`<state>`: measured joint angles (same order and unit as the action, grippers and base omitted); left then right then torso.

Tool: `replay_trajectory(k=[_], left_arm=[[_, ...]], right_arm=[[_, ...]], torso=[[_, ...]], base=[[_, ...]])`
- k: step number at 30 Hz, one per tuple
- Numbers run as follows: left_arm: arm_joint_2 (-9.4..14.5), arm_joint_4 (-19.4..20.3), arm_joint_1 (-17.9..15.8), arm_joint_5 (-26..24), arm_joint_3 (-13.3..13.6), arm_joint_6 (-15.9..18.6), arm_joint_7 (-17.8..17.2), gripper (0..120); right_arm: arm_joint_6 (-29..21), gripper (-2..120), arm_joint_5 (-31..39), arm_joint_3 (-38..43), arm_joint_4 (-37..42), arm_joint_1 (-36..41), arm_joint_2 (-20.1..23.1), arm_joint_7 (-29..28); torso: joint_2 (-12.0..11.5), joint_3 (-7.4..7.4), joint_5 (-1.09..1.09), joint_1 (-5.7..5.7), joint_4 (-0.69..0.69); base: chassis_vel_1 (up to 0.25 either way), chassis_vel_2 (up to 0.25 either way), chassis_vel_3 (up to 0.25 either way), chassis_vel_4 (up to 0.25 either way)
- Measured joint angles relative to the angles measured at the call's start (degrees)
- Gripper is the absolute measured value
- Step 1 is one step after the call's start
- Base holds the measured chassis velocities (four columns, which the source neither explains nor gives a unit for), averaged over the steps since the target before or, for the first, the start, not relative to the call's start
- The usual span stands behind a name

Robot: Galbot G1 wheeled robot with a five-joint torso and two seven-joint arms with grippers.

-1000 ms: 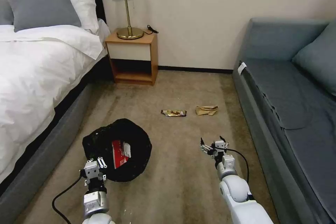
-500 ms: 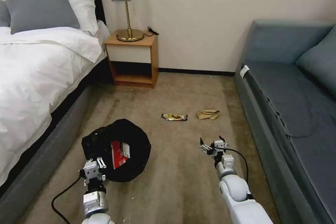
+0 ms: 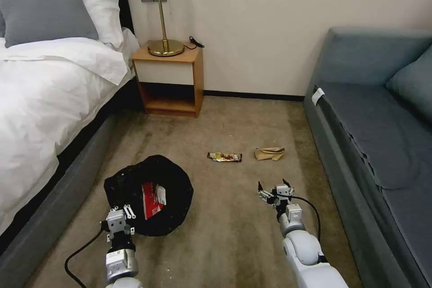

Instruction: Pick up the trash bin, then pick up the garbage on the floor and place it into the trash bin.

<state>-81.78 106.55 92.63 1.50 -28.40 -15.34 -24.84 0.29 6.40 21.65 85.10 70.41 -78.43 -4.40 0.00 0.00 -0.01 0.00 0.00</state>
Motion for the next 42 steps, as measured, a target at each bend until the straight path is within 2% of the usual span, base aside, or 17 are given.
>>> replay_trajectory(k=[20,42], left_arm=[[0.58,-0.29,-0.61,-0.18,-0.89,-0.24,0.02,3],[0.07,-1.71,-1.40,0.13,-0.38,-0.41,0.02,3]], right_arm=[[-0.40,100,-0.38,-0.53,-0.89,-1.77,-0.27,0.43],[-0.36,100,-0.43,-0.62,-1.77,-2.09,0.08,1.08]], torso=[[0.00,0.00,0.00,0.00,0.00],[0.00,0.00,0.01,0.00,0.00]], base=[[-0.101,0.097,0.102,-0.094],[-0.104,0.095,0.097,-0.095]])
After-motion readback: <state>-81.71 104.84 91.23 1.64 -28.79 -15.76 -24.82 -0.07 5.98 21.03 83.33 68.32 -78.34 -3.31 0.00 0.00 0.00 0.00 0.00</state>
